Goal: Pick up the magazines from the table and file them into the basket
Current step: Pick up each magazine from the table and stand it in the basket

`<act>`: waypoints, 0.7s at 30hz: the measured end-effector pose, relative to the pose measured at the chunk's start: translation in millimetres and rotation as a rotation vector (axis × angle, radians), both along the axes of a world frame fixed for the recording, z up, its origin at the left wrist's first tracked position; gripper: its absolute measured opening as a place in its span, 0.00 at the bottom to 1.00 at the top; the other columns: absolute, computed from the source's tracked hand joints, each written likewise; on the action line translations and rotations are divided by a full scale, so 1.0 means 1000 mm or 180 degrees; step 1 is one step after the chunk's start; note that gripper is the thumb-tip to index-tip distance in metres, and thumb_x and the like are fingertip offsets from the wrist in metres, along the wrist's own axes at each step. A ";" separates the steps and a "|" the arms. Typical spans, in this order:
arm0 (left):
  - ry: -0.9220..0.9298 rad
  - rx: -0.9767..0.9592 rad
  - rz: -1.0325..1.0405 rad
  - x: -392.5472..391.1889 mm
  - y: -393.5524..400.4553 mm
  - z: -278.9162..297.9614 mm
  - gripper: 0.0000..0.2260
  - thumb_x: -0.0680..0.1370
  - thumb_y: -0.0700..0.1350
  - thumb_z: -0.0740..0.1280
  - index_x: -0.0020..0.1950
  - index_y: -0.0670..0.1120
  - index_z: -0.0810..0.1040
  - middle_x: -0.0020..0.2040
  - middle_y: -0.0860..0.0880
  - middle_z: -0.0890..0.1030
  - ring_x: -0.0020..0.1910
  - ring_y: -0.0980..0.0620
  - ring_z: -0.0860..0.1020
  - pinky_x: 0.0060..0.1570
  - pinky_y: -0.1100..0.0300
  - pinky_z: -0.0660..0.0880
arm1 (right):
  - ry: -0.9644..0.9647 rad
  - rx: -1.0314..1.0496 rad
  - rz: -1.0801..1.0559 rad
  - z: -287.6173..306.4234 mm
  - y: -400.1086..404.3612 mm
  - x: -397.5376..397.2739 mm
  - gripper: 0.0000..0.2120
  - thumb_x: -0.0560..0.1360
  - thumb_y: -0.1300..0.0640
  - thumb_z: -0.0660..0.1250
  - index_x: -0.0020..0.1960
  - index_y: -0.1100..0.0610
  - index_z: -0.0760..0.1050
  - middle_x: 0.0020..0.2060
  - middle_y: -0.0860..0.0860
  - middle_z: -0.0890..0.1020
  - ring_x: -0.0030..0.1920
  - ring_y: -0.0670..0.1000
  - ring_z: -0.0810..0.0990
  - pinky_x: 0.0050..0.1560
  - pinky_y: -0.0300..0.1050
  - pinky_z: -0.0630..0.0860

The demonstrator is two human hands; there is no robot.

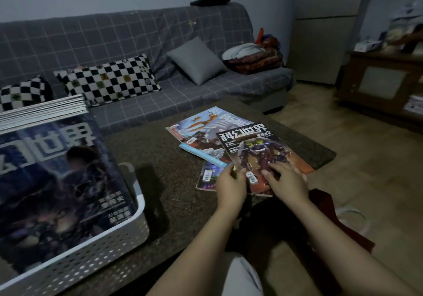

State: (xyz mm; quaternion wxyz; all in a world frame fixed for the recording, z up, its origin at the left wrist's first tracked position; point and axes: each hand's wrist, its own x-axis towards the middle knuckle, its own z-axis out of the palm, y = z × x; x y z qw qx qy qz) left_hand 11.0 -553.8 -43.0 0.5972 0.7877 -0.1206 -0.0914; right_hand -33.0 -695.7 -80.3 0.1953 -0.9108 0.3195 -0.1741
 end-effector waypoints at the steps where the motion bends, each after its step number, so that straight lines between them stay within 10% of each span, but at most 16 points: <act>1: 0.0045 0.0008 0.0056 0.005 -0.005 -0.002 0.11 0.77 0.45 0.65 0.58 0.44 0.78 0.49 0.50 0.82 0.50 0.50 0.79 0.52 0.57 0.75 | 0.0124 -0.0029 -0.0028 -0.002 -0.007 0.002 0.23 0.73 0.37 0.60 0.65 0.44 0.72 0.69 0.48 0.71 0.71 0.53 0.63 0.68 0.53 0.56; 7: 0.0202 0.0402 0.0419 0.028 -0.033 -0.004 0.11 0.74 0.49 0.69 0.50 0.43 0.78 0.43 0.47 0.81 0.47 0.46 0.79 0.42 0.59 0.69 | 0.0459 0.0246 -0.0204 -0.008 -0.034 0.012 0.37 0.59 0.21 0.54 0.66 0.33 0.64 0.76 0.51 0.56 0.74 0.60 0.48 0.71 0.57 0.45; 16: 0.0445 0.0118 0.0200 0.015 -0.030 -0.003 0.06 0.76 0.45 0.67 0.50 0.49 0.71 0.42 0.49 0.78 0.36 0.53 0.76 0.37 0.58 0.72 | 0.0506 0.0049 -0.0284 -0.003 -0.025 -0.013 0.38 0.57 0.19 0.51 0.64 0.32 0.67 0.72 0.49 0.63 0.66 0.59 0.59 0.63 0.54 0.56; 21: 0.0255 -0.0255 0.0133 -0.005 0.013 0.015 0.06 0.78 0.41 0.63 0.50 0.52 0.70 0.46 0.47 0.81 0.46 0.46 0.82 0.49 0.47 0.78 | 0.0135 0.0676 -0.0182 0.009 -0.002 -0.030 0.35 0.61 0.24 0.59 0.67 0.32 0.62 0.68 0.53 0.66 0.67 0.60 0.62 0.66 0.57 0.57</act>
